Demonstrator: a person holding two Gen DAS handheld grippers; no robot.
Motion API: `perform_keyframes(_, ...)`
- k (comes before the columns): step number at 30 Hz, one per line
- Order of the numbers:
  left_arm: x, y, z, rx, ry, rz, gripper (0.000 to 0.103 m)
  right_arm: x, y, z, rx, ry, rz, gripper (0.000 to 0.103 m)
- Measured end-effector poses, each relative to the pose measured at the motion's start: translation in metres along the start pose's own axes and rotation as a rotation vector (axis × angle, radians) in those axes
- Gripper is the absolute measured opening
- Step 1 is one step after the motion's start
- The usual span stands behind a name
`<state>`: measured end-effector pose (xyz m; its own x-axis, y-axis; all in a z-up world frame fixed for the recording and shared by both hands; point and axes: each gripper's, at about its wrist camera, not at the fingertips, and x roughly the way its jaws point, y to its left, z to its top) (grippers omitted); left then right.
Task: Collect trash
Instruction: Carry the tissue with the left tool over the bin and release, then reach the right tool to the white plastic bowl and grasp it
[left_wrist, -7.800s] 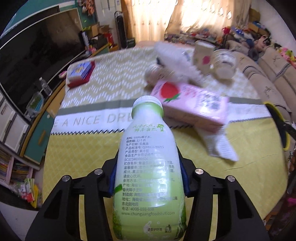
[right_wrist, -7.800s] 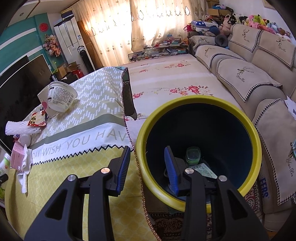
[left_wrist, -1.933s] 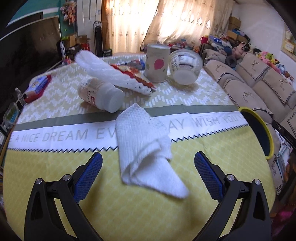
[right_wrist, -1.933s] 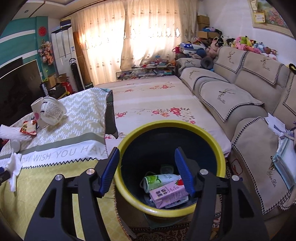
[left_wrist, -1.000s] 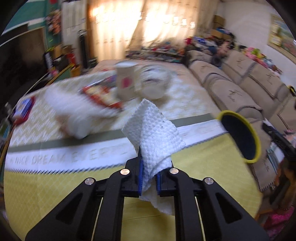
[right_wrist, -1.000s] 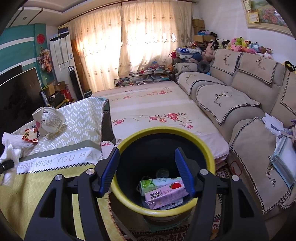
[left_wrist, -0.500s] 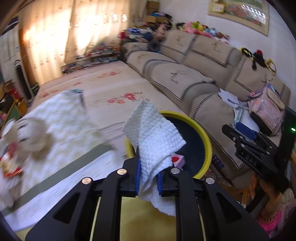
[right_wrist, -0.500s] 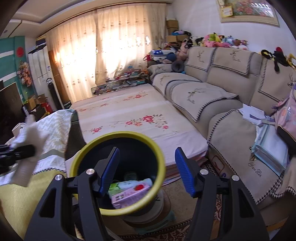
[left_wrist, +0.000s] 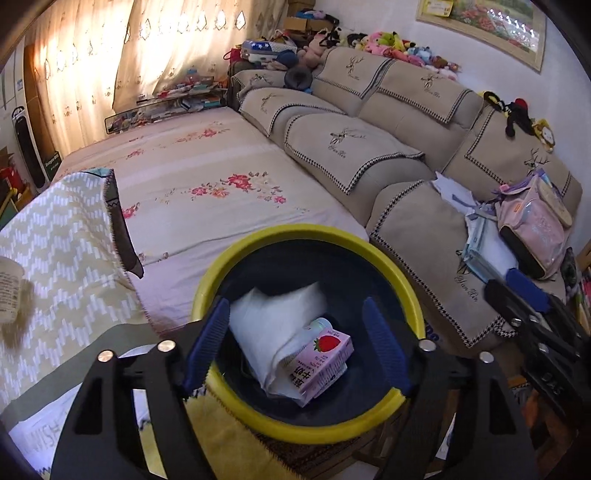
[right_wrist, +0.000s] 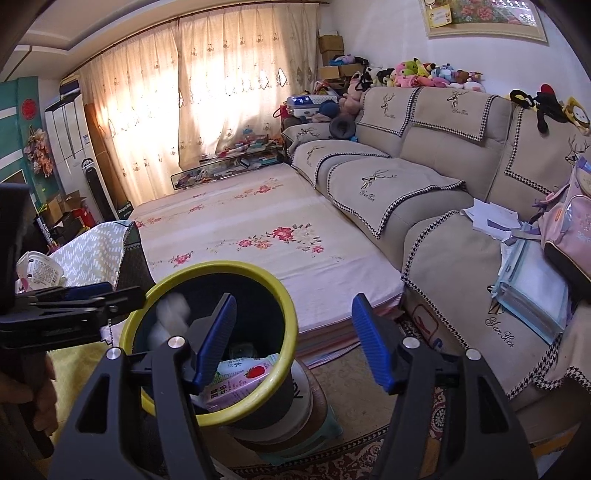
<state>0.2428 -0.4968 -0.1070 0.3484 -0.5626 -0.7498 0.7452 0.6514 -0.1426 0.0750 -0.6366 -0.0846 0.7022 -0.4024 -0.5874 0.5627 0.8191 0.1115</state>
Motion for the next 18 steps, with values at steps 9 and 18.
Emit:
perform_keyframes(9,-0.128,0.041,-0.044,-0.024,-0.218,0.039,0.096,0.003,0.048,-0.002,-0.084,0.024,0.076,0.063)
perform_keyframes(18,-0.225,0.16,-0.122,-0.165,-0.336,0.305,0.098,-0.007,0.172,0.009,-0.243,0.026,0.365,0.063)
